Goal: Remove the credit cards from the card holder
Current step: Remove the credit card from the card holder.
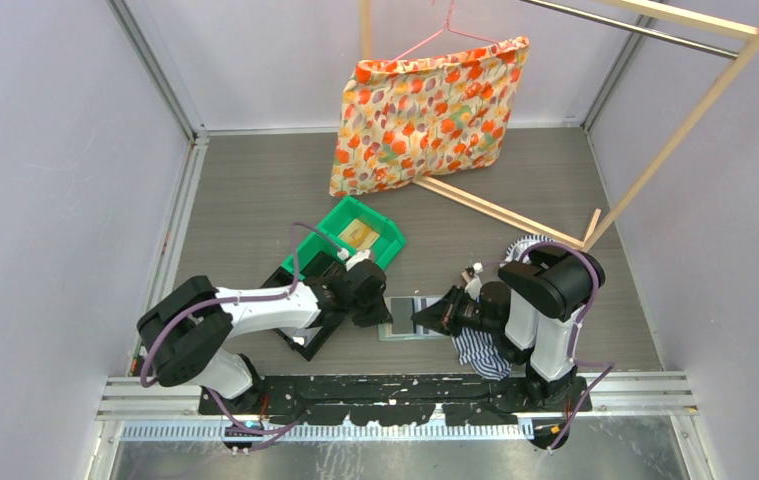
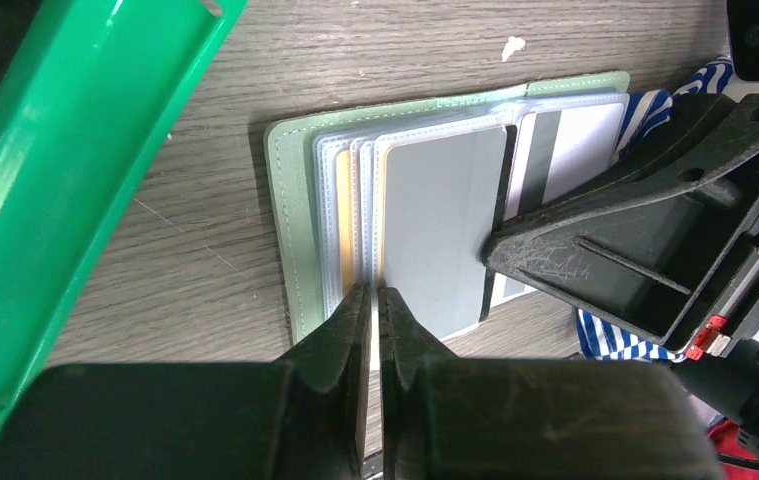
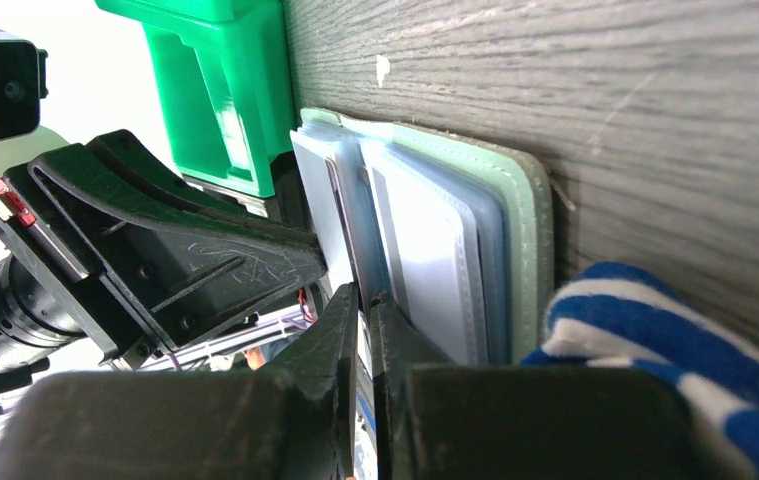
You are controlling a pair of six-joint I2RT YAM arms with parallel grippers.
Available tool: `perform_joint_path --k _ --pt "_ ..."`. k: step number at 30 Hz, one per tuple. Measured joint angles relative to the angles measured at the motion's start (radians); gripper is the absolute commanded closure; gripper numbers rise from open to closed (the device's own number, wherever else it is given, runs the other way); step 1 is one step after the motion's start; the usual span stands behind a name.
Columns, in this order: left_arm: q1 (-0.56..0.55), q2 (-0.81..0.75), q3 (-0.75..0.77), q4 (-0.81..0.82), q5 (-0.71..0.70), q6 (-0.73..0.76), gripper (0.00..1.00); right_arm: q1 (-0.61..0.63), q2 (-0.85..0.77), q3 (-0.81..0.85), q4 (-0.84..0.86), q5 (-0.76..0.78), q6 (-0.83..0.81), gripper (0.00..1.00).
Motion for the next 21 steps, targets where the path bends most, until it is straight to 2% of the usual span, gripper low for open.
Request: perform_joint_path --k 21 --pt "0.008 0.004 -0.007 0.025 0.008 -0.018 0.93 -0.047 -0.025 0.0 -0.039 -0.055 -0.054 0.99"
